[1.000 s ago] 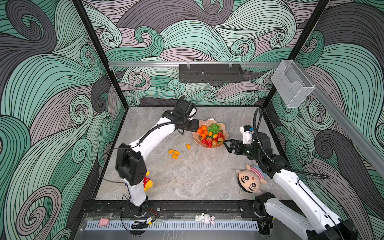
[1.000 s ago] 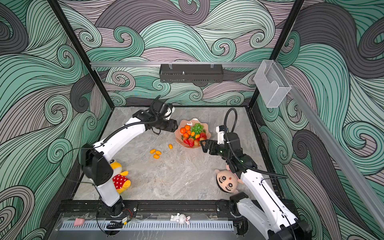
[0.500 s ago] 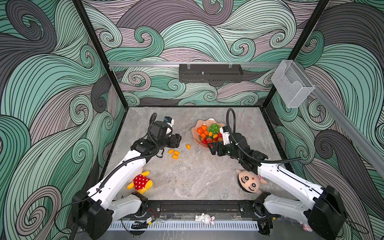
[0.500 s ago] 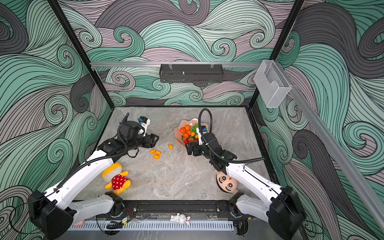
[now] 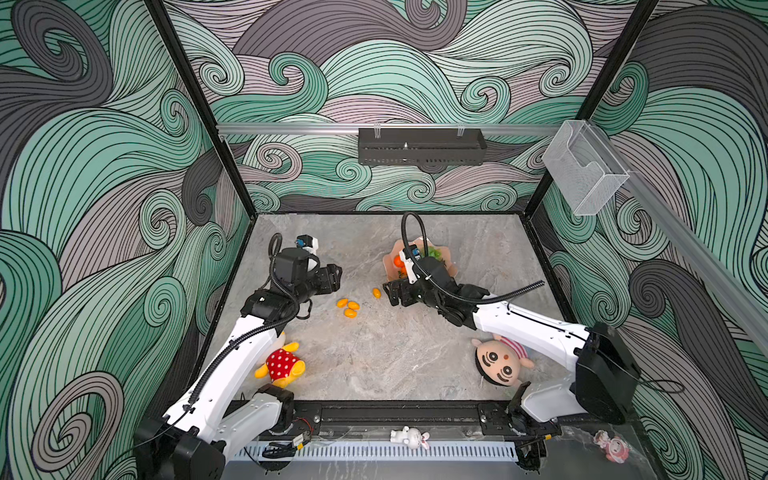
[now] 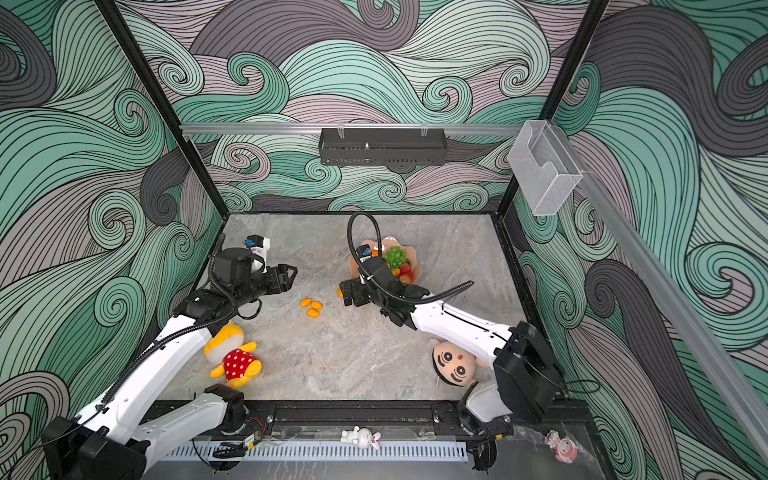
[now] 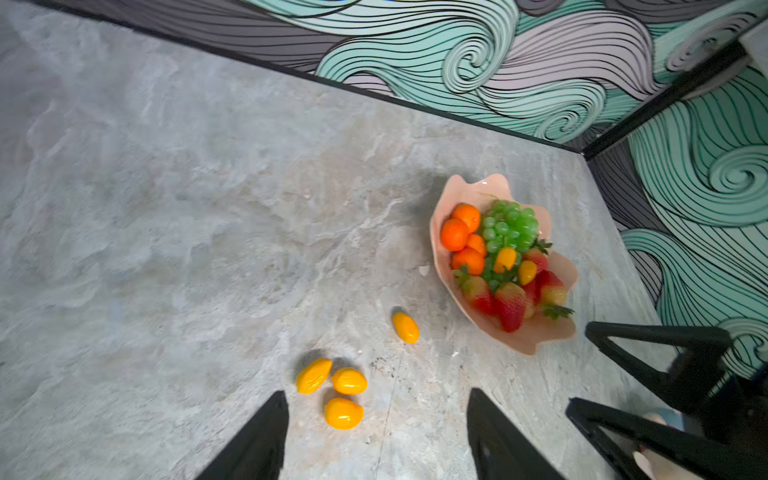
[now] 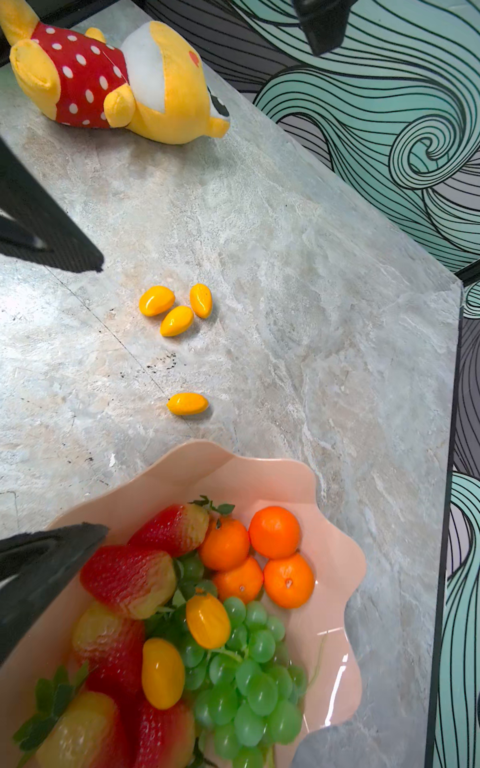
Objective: Place and organize the fake fruits in the fruit bowl
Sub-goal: 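Withdraw the left arm from the bowl while the right gripper moves toward the yellow kumquats, then lower the right gripper over the lone yellow kumquat nearest the bowl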
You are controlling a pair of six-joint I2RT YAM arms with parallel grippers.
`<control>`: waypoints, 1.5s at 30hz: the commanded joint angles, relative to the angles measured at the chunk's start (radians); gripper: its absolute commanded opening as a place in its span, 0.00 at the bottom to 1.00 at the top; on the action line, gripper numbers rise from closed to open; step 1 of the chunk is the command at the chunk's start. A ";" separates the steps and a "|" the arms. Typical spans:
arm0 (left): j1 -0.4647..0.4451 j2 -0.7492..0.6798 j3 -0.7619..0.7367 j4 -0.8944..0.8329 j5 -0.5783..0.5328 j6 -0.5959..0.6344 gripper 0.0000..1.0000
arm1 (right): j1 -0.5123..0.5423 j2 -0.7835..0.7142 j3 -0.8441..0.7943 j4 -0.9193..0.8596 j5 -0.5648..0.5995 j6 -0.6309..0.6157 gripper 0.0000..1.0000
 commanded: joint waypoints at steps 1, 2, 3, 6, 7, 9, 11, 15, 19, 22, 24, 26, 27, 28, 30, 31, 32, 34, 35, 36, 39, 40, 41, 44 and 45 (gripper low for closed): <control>0.037 -0.028 -0.008 0.017 0.074 -0.048 0.70 | 0.016 0.079 0.099 -0.114 -0.006 -0.038 0.92; 0.044 -0.029 -0.007 0.023 0.080 -0.050 0.70 | 0.018 0.110 0.131 -0.144 -0.006 -0.042 0.91; 0.056 -0.028 -0.008 0.031 0.089 -0.055 0.70 | 0.021 0.143 0.168 -0.179 -0.005 -0.048 0.90; 0.092 -0.018 -0.018 0.049 0.131 -0.071 0.70 | 0.023 0.248 0.296 -0.315 0.005 -0.059 0.87; 0.100 -0.015 -0.019 0.051 0.142 -0.075 0.70 | 0.023 0.279 0.342 -0.354 0.011 -0.066 0.85; 0.113 -0.005 -0.022 0.062 0.170 -0.080 0.70 | 0.023 0.333 0.410 -0.410 0.024 -0.077 0.83; 0.128 0.004 -0.024 0.068 0.188 -0.092 0.70 | 0.023 0.378 0.457 -0.436 0.038 -0.091 0.81; 0.165 0.024 -0.039 0.091 0.229 -0.121 0.70 | 0.023 0.466 0.560 -0.505 0.061 -0.108 0.78; 0.187 0.060 -0.042 0.106 0.276 -0.145 0.70 | 0.024 0.542 0.651 -0.565 0.011 -0.118 0.70; 0.201 0.080 -0.037 0.104 0.302 -0.159 0.70 | 0.025 0.593 0.698 -0.593 0.001 -0.120 0.66; 0.206 0.091 -0.033 0.095 0.304 -0.159 0.70 | 0.024 0.625 0.728 -0.617 0.011 -0.122 0.64; 0.207 0.104 -0.033 0.087 0.307 -0.159 0.70 | 0.025 0.656 0.760 -0.643 0.030 -0.122 0.62; 0.207 0.110 -0.032 0.084 0.310 -0.160 0.70 | 0.025 0.669 0.777 -0.655 0.043 -0.121 0.61; 0.207 0.115 -0.029 0.082 0.313 -0.160 0.70 | 0.025 0.682 0.790 -0.664 0.054 -0.119 0.60; 0.213 0.125 -0.023 0.082 0.328 -0.161 0.70 | 0.024 0.708 0.817 -0.678 0.076 -0.117 0.58; 0.218 0.128 -0.019 0.075 0.333 -0.159 0.70 | 0.023 0.719 0.829 -0.687 0.080 -0.117 0.57; 0.223 0.131 -0.014 0.066 0.335 -0.155 0.70 | 0.024 0.735 0.846 -0.697 0.083 -0.117 0.57; 0.228 0.137 -0.005 0.050 0.333 -0.147 0.70 | 0.023 0.765 0.876 -0.720 0.086 -0.116 0.56; 0.229 0.139 -0.002 0.044 0.335 -0.145 0.69 | 0.023 0.777 0.891 -0.730 0.084 -0.116 0.55; 0.230 0.142 -0.002 0.042 0.338 -0.142 0.69 | 0.023 0.790 0.907 -0.737 0.083 -0.115 0.55; 0.230 0.147 0.003 0.039 0.344 -0.140 0.69 | 0.023 0.826 0.954 -0.766 0.079 -0.114 0.54; 0.231 0.148 0.004 0.039 0.347 -0.141 0.69 | 0.023 0.835 0.963 -0.768 0.078 -0.114 0.54; 0.232 0.148 0.004 0.037 0.349 -0.140 0.69 | 0.022 0.843 0.971 -0.772 0.076 -0.116 0.54; 0.236 0.150 0.004 0.036 0.346 -0.137 0.69 | 0.020 0.868 0.997 -0.788 0.070 -0.116 0.54; 0.236 0.151 0.004 0.034 0.348 -0.138 0.69 | 0.018 0.876 1.006 -0.794 0.069 -0.114 0.54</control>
